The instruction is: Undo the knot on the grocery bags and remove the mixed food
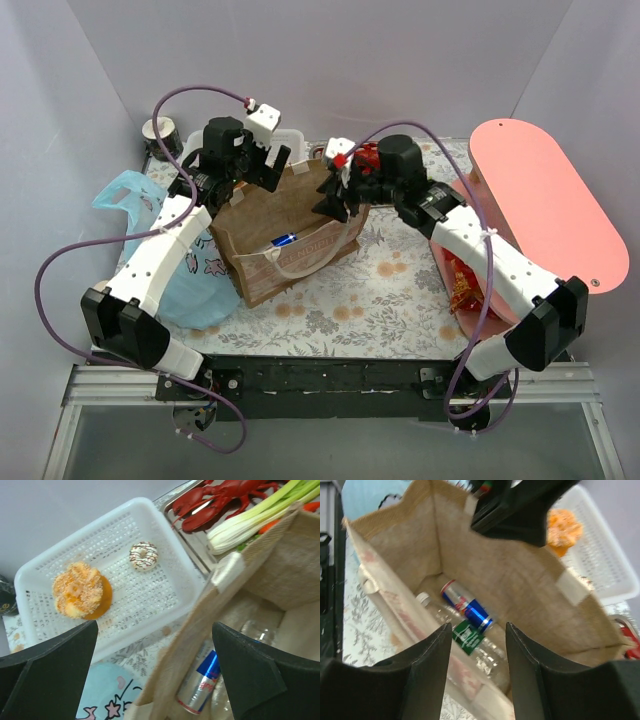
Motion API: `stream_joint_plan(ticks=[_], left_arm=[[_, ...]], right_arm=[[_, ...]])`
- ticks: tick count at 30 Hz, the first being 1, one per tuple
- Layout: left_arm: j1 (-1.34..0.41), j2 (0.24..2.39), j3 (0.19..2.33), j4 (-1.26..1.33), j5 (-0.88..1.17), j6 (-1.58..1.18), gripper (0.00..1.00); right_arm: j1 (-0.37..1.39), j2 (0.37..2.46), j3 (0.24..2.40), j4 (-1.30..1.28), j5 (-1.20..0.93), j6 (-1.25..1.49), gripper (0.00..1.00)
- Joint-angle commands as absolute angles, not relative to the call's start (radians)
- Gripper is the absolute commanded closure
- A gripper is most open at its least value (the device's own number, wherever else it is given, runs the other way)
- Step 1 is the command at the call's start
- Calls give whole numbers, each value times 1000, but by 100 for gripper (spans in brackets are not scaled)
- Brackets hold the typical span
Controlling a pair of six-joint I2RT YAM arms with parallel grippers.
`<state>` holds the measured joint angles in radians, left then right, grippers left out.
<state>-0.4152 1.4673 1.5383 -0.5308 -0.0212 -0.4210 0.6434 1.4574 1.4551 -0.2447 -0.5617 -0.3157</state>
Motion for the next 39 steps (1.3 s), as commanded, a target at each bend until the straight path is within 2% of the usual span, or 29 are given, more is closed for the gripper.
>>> stream_joint_plan(ticks=[1, 5, 7, 11, 12, 13, 15, 16, 18, 22, 27, 32, 36, 39], left_arm=[[-399, 1450, 1490, -540, -5, -350, 2], [-396, 1482, 1467, -583, -2, -345, 2], [-396, 1479, 1454, -623, 73, -344, 2], [-399, 1436, 1416, -692, 300, -331, 25], [-400, 1422, 1410, -737, 415, -327, 42], [-411, 1419, 1405, -755, 467, -325, 54], [-423, 1417, 1410, -814, 562, -336, 89], [-429, 1414, 1416, -828, 684, -345, 94], [-442, 1398, 1417, -822, 764, -385, 100], [-563, 1325, 1402, -767, 741, -405, 100], [-581, 1315, 1430, -737, 684, -391, 100], [-583, 1325, 1434, -667, 634, -475, 100], [-591, 1342, 1439, -644, 631, -491, 100], [-603, 1345, 1433, -641, 612, -488, 100]], right_arm=[[708, 1440, 1362, -227, -525, -365, 46], [739, 1370, 1195, -232, -508, -397, 46], [744, 1306, 1081, -235, -502, -411, 45], [747, 1200, 915, -287, -499, -486, 44], [747, 1159, 890, -301, -496, -520, 44], [747, 1140, 868, -325, -489, -532, 43], [747, 1096, 828, -350, -486, -554, 42], [747, 1086, 828, -369, -488, -586, 41], [747, 1077, 860, -435, -486, -623, 40], [747, 1094, 1023, -521, -514, -701, 41], [747, 1118, 1202, -527, -615, -796, 43], [750, 1183, 1172, -485, -656, -791, 54], [785, 1189, 1100, -460, -650, -821, 55], [802, 1180, 1159, -439, -641, -758, 57]])
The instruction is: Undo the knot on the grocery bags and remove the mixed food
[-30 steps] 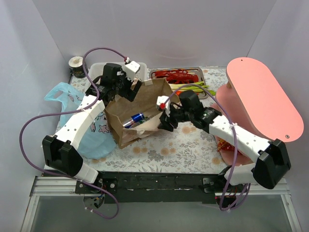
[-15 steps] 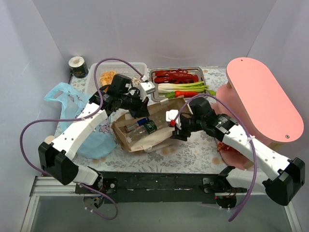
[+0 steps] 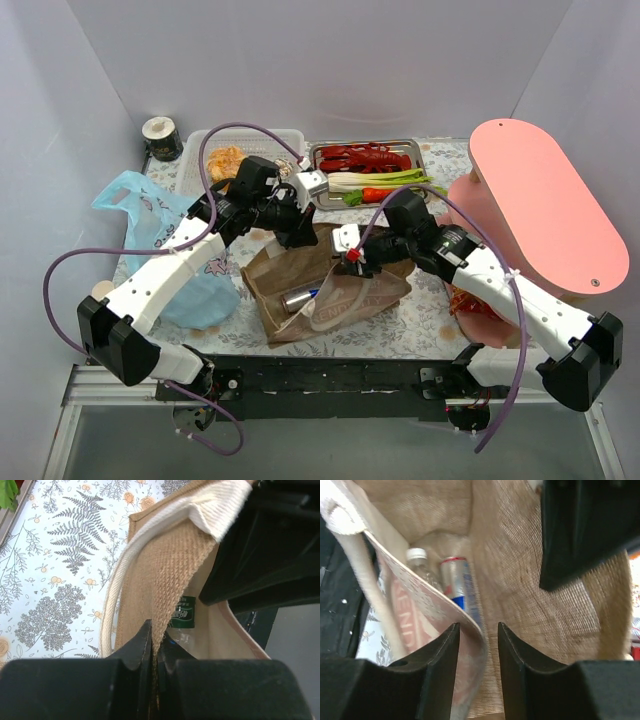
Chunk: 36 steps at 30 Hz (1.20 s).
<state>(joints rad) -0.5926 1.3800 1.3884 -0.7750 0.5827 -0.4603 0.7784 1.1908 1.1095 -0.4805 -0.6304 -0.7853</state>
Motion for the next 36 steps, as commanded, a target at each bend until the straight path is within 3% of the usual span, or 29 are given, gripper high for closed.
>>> stream_joint_plan(ticks=[1, 5, 8, 12, 18, 24, 30, 36], left_arm=[[-604, 1344, 1431, -638, 591, -489, 100], [-606, 1347, 1446, -624, 525, -508, 100], [-606, 1362, 1474, -611, 500, -502, 100], [-606, 1400, 1543, -612, 477, -476, 100], [-606, 1425, 1575, -603, 506, -528, 100], [-610, 1425, 1572, -591, 497, -549, 100], [-676, 1373, 1502, -589, 505, -528, 99], [-692, 1330, 1405, -572, 529, -572, 100]], right_arm=[[802, 1181, 1193, -452, -646, -759, 56], [802, 1201, 1406, -668, -698, -880, 51], [802, 1172, 1448, -635, -695, -846, 48], [802, 1134, 1375, -493, -689, -792, 44], [819, 1147, 1152, -446, -603, -896, 57], [922, 1103, 867, -422, -528, -1022, 58], [942, 1086, 776, -460, -522, -1049, 57], [954, 1117, 796, -263, -366, -983, 59]])
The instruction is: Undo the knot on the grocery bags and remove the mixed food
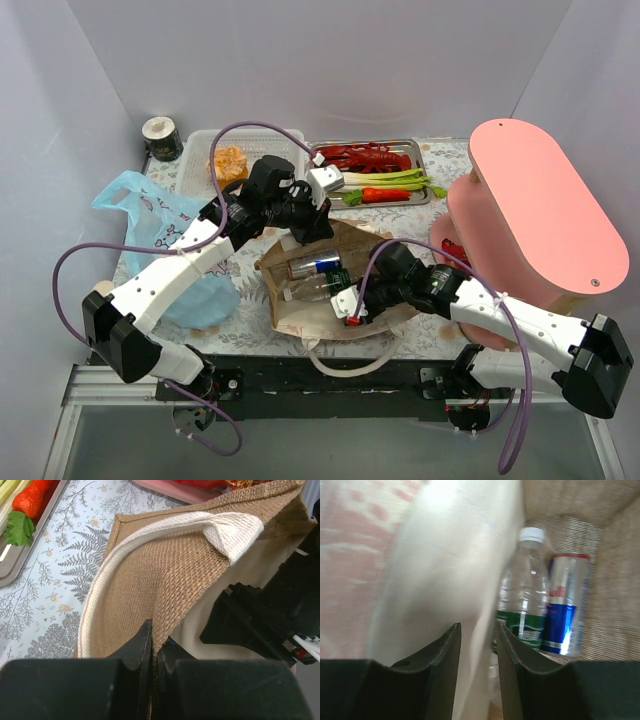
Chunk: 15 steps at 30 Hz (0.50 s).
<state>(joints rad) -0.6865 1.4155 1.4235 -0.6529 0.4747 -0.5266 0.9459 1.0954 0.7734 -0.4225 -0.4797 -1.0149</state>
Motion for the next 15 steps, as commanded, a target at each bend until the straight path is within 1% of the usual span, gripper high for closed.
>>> stream_joint_plan(ticks=[1, 5, 8, 9, 12, 14, 15], left_arm=[[-692, 1331, 1410, -569, 520, -583, 100], [-692, 1361, 1456, -554, 495, -621, 100], [-692, 1381, 1468, -538, 485, -641, 100], [-692, 1384, 1470, -535, 479, -641, 100], [-692, 1390, 1470, -526, 468, -637, 100], [-692, 1391, 1467, -525, 462, -637, 100], [-692, 1391, 1466, -525, 460, -635, 100]], right_arm=[[954, 1130, 810, -249, -347, -980, 59], [953, 1241, 864, -232, -292, -1008, 59], [962, 1333, 908, -253, -249, -1012, 63], [962, 1342, 907, -242, -239, -1014, 61], [968, 1379, 871, -193, -206, -1038, 47], [969, 1408, 870, -192, -207, -1043, 44], [971, 1416, 865, -184, -206, -1043, 40]])
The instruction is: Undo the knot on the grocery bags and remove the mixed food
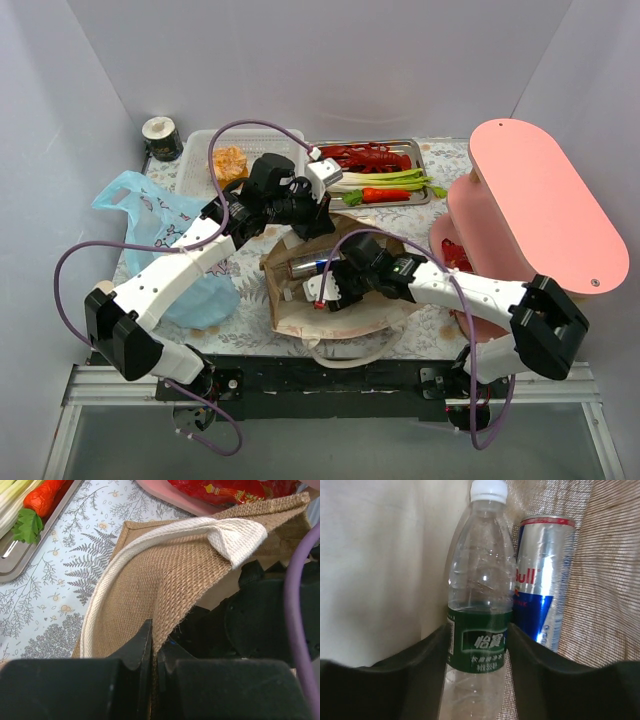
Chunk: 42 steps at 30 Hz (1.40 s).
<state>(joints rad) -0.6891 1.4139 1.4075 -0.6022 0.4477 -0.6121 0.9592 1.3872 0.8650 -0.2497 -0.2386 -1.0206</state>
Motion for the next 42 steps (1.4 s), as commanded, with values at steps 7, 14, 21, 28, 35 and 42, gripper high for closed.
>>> stream_joint_plan(ticks=[7, 14, 21, 28, 35, 42], left_arm=[[-692, 1400, 1463, -511, 469, -646, 100], [-692, 1413, 1476, -505, 468, -647, 100], [-692, 1401, 1439, -494, 398, -627, 100], [-692, 1434, 1474, -477, 269, -566, 100], [-687, 1471, 1474, -454, 183, -497, 100], [-664, 1479, 1430, -413, 201, -523, 100]], right_arm=[[979, 1511, 845, -118, -181, -1012, 30], [982, 1588, 801, -77, -143, -1009, 28], [980, 1459, 876, -176, -169, -977, 84], [979, 1293, 1014, -373, -209, -908, 96], [960, 1152, 1140, -511, -397, -884, 99], [953, 997, 1287, -722, -486, -914, 99]])
